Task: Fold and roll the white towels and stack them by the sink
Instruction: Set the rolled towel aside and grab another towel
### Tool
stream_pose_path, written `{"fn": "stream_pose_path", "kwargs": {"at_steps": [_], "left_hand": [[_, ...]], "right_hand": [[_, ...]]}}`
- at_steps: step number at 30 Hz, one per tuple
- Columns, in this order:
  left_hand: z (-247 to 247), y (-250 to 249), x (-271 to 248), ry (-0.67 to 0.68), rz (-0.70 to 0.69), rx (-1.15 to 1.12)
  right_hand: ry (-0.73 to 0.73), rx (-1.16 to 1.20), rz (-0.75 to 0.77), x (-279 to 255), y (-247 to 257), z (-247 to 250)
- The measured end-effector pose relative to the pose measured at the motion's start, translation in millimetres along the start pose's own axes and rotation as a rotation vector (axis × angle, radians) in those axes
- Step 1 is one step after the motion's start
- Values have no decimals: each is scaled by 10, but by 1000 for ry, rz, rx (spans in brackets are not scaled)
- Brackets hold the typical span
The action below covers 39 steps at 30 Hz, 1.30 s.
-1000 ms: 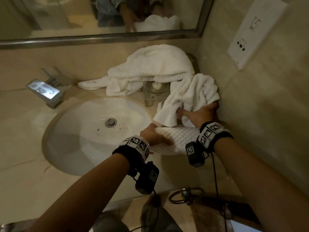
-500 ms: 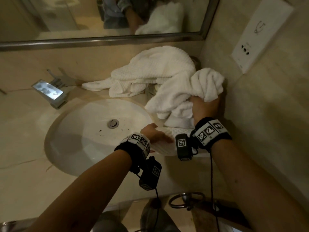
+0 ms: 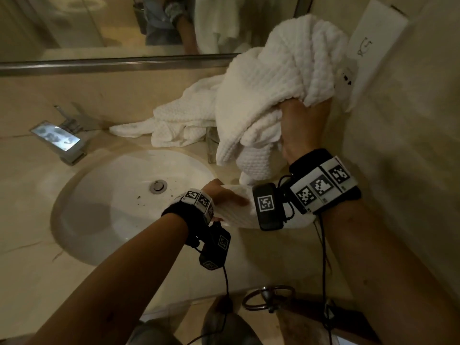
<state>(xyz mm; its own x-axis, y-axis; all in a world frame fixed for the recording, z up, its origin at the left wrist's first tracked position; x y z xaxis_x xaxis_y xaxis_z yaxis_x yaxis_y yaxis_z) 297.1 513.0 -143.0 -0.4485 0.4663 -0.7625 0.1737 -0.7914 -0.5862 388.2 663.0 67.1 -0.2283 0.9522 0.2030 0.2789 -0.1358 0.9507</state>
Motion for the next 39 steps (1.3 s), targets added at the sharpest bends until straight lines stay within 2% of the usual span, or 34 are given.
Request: {"fn": "stream_pose_path", "kwargs": {"at_steps": [3,8,11,13,16,18,20,22,26,31,33,35,37,39], "left_hand": [[35,21,-75,72,100,-116],[219,42,-213,115,75,-137],[451,107,-330,89,29,-156],[652,90,-406,69,-63,-265],[1094,87,-601,31,-248,-645],[1380,48,-796,64,-398,-857],[1636,19,-1058,114,-549,-959],[1890,127,-1276,117,-637,-1033],[2409,584,-1716,-95,-673,-1066],[3034,1244,-2242,-344,-693,-1092],[3243,1504,-2425,-438,-667,-1081],[3471,1794,-2573,-524,-632,-1074],[3653,2097,-2640,-584,-584,-1095],[3876,2467,-2729,-673,-525,-1095]], "right_hand": [[131,-44,-5,-76,-59,-201],[237,-69,-16,-347,-151,-516],[262,-7,-75,-463,-207,-718],[294,34,-92,-519,-206,-858],[383,50,-110,-652,-200,-1109],[445,47,-136,-768,-238,-1282],[519,41,-199,-951,-290,-1472],[607,61,-281,-1207,-338,-1686],[770,140,-368,-1767,-267,-2202],[923,235,-313,-2625,10,-2778],[922,221,-286,-2946,-22,-2940],[885,107,-249,-3258,-136,-3085],[783,-62,-199,-3486,-306,-3153],[683,-163,-237,-3825,-435,-3208]]}}
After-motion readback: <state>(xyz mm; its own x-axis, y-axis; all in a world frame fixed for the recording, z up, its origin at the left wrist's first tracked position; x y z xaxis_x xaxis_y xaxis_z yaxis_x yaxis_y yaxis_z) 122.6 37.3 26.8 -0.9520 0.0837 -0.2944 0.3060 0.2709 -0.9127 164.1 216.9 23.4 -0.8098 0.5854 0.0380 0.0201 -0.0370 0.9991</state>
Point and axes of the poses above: each hand's wrist, its own x-axis towards the middle knuckle, its own z-axis out of the back of the hand, y = z × x, the point moved 7 cm from there along x, towards the middle knuckle, and after that the axes turned 2 degrees about x, right-handed, at the moved point
